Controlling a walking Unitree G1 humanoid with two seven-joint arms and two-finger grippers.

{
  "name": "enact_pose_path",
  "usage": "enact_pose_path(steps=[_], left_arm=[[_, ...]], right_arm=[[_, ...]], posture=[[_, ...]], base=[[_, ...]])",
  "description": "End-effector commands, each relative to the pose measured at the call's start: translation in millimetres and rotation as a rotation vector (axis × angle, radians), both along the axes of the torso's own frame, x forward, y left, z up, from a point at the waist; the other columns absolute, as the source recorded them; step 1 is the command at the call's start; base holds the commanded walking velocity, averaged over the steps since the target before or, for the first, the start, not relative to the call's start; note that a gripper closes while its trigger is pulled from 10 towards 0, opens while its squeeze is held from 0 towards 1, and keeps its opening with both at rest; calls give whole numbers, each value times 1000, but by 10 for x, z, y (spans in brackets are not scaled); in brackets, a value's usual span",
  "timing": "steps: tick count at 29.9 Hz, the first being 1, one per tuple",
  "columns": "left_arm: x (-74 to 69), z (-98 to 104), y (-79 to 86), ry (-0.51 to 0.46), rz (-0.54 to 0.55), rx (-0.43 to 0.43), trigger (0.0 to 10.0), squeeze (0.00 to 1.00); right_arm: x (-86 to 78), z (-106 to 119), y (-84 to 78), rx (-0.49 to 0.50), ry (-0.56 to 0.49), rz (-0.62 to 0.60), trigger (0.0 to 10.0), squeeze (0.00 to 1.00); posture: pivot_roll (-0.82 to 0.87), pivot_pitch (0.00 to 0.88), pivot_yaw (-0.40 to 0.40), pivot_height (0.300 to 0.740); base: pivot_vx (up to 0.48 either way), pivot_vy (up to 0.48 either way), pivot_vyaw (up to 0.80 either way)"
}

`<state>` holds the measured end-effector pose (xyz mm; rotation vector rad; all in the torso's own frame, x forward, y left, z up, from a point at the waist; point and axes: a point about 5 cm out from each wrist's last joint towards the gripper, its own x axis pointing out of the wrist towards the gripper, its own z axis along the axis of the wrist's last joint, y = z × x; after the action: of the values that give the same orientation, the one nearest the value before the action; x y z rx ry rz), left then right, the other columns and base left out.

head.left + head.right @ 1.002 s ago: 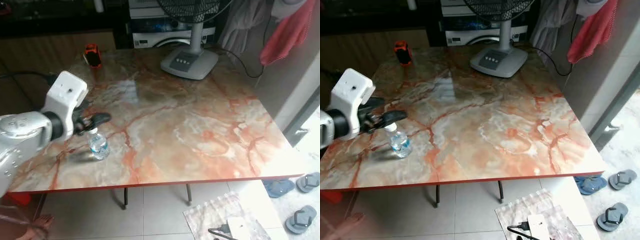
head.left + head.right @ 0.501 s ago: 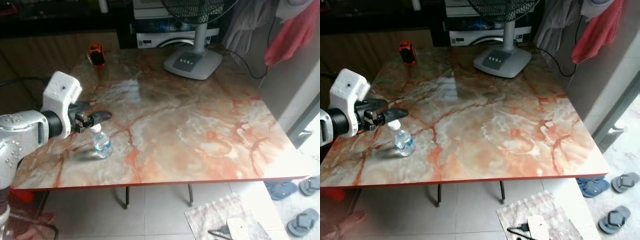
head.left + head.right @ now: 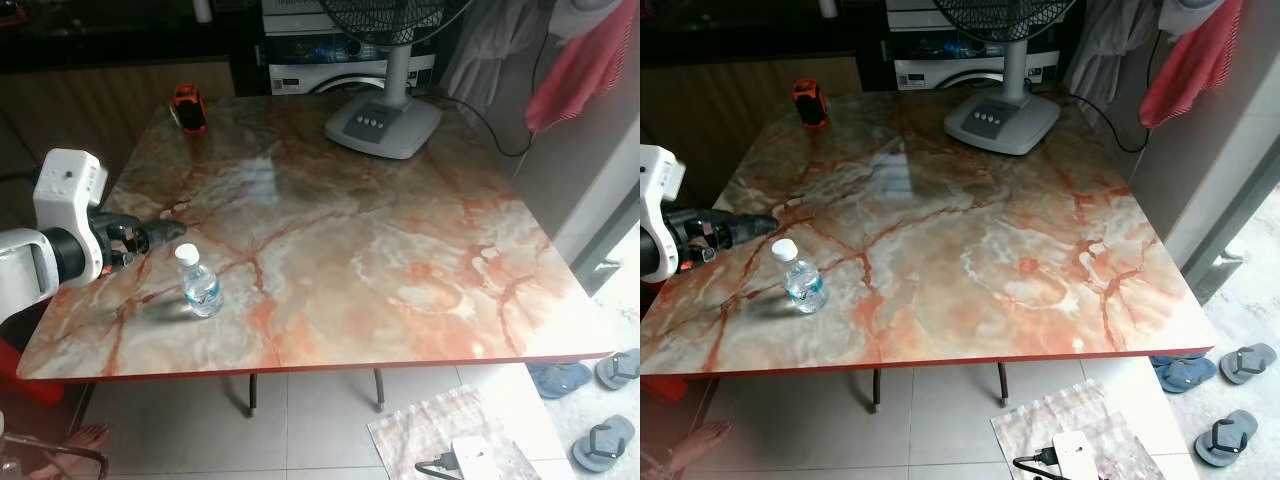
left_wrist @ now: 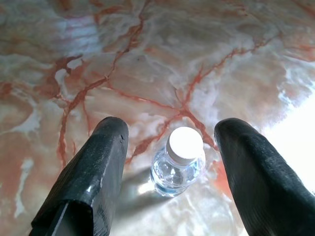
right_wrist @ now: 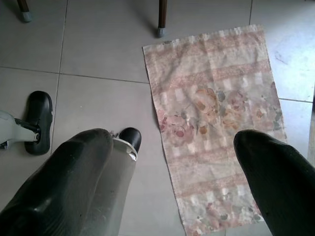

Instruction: Restocking fridge

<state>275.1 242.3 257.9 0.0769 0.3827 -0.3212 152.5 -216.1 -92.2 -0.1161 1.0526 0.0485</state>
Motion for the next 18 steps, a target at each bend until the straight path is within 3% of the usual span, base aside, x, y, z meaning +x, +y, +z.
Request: enact_pose_path(steps=[1,9,10,11,18], left_arm=[[-31,70,-58,-31,-63,33,10000,0],[95,-29,66,-30,11,49,10000,0],[125,-39,106,-35,45,53,10000,455],[138,-44,127,-35,61,53,10000,1000],[190,-65,190,-26,107,15,10000,1000]], right_arm=[[-13,-4,-8,-3,5,3,10000,0],[-11,-2,-13,-7,4,7,10000,0],[-13,-2,-15,-8,4,6,10000,0],[-15,-3,-17,-8,5,5,10000,0],[-19,-4,-19,-10,7,8,10000,0]], posture=[[41,22,25,740],[28,10,21,740],[23,9,22,740],[21,6,21,740],[21,5,19,740]], base=[[0,0,0],[0,0,0],[0,0,0],[0,0,0],[0,0,0]])
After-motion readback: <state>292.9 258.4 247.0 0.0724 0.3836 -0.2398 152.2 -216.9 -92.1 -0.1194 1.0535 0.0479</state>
